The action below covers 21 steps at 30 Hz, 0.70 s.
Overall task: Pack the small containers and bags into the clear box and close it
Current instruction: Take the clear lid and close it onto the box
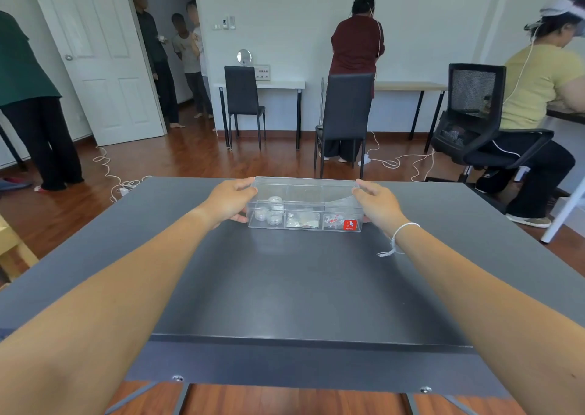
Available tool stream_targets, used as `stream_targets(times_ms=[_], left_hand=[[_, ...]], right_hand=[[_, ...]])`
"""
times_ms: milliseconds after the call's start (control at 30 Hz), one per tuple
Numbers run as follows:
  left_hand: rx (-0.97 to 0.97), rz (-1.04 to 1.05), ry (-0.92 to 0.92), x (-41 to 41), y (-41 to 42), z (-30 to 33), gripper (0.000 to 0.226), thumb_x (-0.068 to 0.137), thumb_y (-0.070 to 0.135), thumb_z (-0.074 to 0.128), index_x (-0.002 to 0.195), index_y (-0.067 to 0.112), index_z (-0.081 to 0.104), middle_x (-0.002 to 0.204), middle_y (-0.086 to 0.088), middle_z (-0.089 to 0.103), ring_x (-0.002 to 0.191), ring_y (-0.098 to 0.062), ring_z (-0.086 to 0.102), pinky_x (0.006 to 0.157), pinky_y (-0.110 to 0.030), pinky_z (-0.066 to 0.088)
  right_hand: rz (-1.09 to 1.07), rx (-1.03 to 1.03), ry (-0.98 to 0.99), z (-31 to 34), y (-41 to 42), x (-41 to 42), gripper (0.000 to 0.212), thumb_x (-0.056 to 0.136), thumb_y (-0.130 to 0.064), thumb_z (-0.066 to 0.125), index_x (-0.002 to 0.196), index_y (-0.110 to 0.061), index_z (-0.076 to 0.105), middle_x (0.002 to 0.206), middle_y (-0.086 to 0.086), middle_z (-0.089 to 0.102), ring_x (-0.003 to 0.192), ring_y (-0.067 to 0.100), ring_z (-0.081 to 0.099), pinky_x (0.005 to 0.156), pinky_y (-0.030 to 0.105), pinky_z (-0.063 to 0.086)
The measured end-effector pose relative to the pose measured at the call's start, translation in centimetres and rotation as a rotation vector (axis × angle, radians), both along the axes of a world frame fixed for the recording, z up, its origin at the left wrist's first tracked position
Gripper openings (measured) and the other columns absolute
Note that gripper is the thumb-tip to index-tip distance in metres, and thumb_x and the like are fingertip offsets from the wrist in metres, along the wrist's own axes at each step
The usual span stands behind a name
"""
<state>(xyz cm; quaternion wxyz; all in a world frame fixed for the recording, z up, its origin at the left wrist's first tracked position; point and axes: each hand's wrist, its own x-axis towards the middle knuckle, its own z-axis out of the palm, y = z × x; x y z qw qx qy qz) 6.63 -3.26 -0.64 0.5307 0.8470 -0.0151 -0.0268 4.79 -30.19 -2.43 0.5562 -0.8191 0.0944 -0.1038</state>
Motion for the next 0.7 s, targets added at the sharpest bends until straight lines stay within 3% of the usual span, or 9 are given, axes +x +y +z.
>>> stream_targets(times_ms=[167,267,433,700], left_hand=[[-0.004,0.008,-0.016,0.3,0.0,-0.3,0.044,0.091,0.022,0.049,0.135,0.021,0.045,0.113,0.005,0.057,0.058,-0.009,0.057,0.059,-0.023,0.054],[-0.038,0.007,-0.007,0.3,0.0,-0.4,0.044,0.091,0.021,0.049,0.135,0.02,0.045,0.11,0.004,0.058,0.062,-0.011,0.059,0.06,-0.025,0.054],[-0.107,-0.008,0.041,-0.1,0.1,-0.6,0.046,0.091,0.024,0.05,0.137,0.021,0.042,0.115,0.001,0.06,0.086,-0.022,0.063,0.07,-0.03,0.054],[-0.135,-0.039,0.039,-0.7,-0.5,-0.7,0.048,0.092,0.027,0.05,0.139,0.02,0.039,0.121,-0.002,0.059,0.077,-0.017,0.062,0.066,-0.027,0.053]], right_hand=[[0.004,0.001,0.009,-0.1,-0.2,0.2,0.043,0.095,-0.027,0.046,0.137,-0.02,0.046,0.146,0.003,0.045,0.129,0.027,0.047,0.106,0.046,0.043],[0.008,-0.003,0.006,-0.2,-0.2,0.2,0.043,0.095,-0.027,0.046,0.138,-0.02,0.045,0.146,0.003,0.045,0.129,0.027,0.046,0.106,0.046,0.043],[0.015,0.026,0.014,-0.1,-0.5,0.2,0.043,0.095,-0.026,0.046,0.138,-0.021,0.045,0.146,0.002,0.045,0.13,0.027,0.046,0.107,0.047,0.042],[-0.01,0.083,0.005,-0.2,-1.1,-0.1,0.04,0.094,-0.024,0.048,0.134,-0.019,0.05,0.141,0.004,0.051,0.127,0.028,0.05,0.105,0.048,0.043]])
